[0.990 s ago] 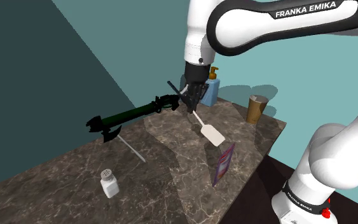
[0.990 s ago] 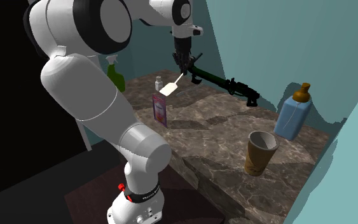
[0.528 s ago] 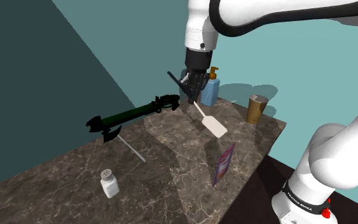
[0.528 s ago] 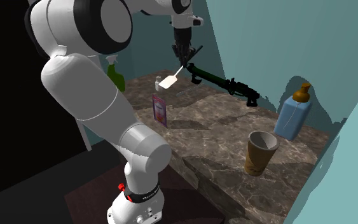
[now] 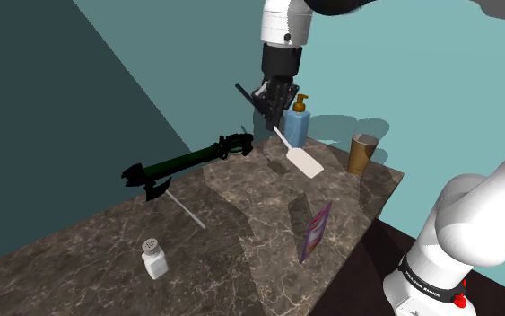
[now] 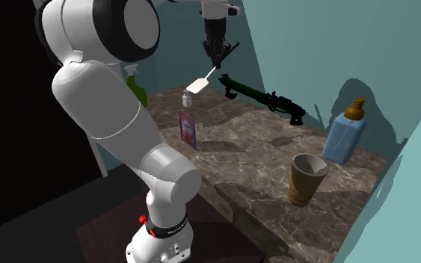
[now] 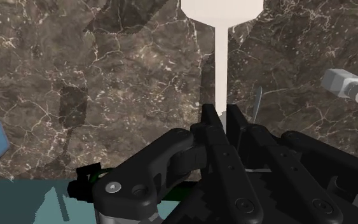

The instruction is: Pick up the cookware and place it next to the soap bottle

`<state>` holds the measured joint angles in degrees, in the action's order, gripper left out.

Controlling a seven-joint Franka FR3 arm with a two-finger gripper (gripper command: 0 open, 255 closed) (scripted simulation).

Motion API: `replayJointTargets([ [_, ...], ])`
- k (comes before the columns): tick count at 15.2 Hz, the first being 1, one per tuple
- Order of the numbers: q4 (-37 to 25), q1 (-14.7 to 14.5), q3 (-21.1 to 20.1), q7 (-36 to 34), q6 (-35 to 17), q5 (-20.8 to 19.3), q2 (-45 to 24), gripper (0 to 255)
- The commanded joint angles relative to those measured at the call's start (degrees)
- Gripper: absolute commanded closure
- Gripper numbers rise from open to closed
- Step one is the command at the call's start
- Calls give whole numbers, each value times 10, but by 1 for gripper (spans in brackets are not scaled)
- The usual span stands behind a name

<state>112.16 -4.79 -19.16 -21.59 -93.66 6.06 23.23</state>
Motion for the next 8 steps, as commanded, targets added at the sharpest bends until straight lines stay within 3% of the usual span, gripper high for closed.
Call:
replayJointTargets([
  [1,-19,1,1,0,16,-1,-3,255],
  [8,-85,21,25,37,32,-22,-57,255],
])
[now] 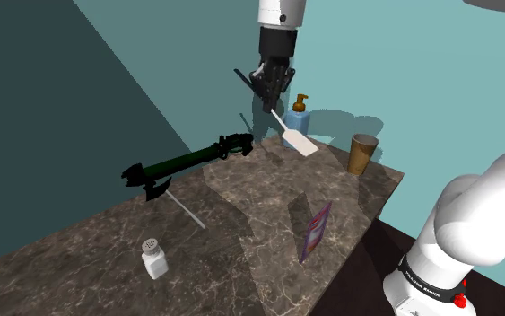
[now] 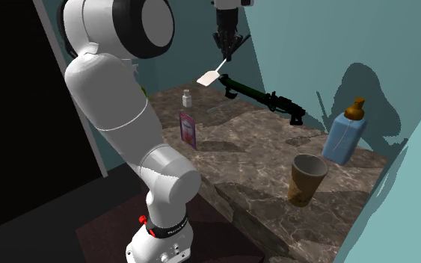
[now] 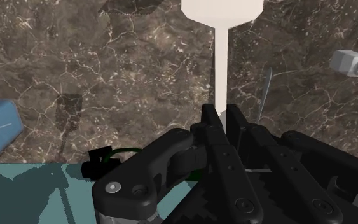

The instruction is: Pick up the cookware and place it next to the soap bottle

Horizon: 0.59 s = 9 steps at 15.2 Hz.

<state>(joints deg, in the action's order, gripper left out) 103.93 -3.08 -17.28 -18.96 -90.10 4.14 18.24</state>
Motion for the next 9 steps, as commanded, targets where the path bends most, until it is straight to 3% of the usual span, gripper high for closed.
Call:
replayJointTargets([
  [1,-14,9,12,20,-4,-8,-19,255],
  [9,-131,43,50,88,1,-38,-136,255],
])
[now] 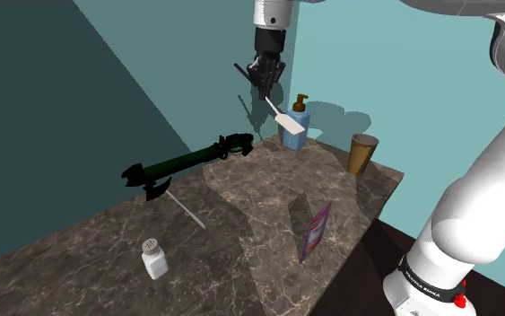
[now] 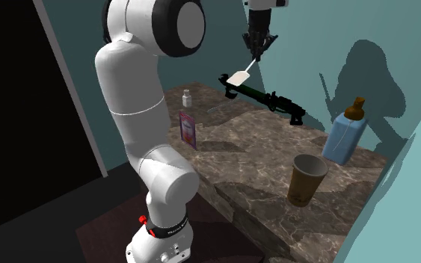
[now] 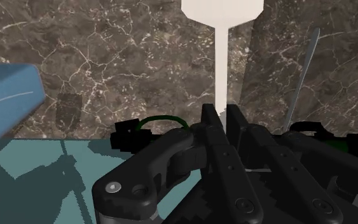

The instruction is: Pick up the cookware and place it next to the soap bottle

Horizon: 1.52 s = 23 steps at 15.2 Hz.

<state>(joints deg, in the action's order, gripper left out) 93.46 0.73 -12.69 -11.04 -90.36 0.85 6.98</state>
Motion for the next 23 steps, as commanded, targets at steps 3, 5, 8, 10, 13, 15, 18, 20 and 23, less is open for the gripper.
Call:
replayJointTargets([
  [3,-88,16,16,32,13,-15,-76,255],
  [5,-135,23,23,47,22,-20,-114,255],
  [8,-220,32,32,69,43,-29,-178,255],
  [10,-290,37,38,82,64,-35,-228,255],
  [13,-326,41,41,91,70,-38,-258,255],
  [15,-292,43,41,92,48,-36,-247,255],
  [18,-247,45,41,92,17,-33,-232,255],
  [20,-220,47,41,92,-2,-32,-225,255],
  [23,-183,48,42,93,-30,-31,-216,255],
])
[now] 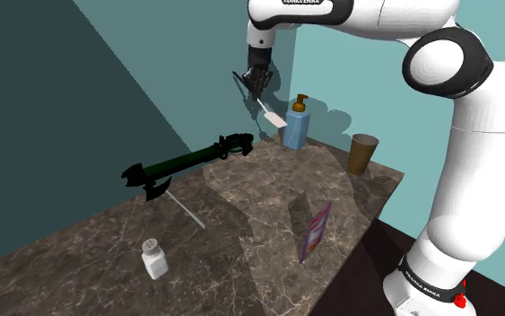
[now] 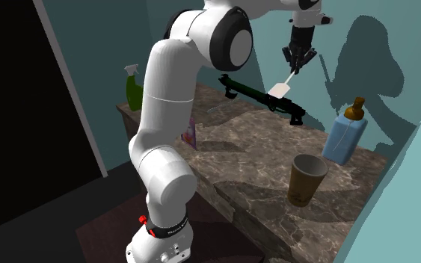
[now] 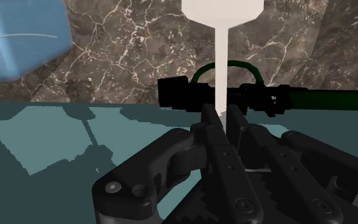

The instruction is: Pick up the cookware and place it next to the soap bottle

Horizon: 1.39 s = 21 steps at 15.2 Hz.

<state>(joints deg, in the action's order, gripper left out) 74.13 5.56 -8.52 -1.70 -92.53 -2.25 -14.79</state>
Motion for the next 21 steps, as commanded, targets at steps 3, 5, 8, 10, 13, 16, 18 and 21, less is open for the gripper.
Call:
replayJointTargets([
  [3,44,1,0,0,-35,1,9,255],
  [5,64,2,0,0,-52,2,13,255],
  [8,93,3,1,0,-77,2,17,255],
  [10,111,3,1,0,-93,3,19,255],
  [13,137,4,1,0,-117,3,20,255],
  [16,160,4,1,0,-140,3,21,255],
  [18,175,4,1,0,-155,3,20,255],
  [21,196,5,2,-1,-178,2,19,255],
])
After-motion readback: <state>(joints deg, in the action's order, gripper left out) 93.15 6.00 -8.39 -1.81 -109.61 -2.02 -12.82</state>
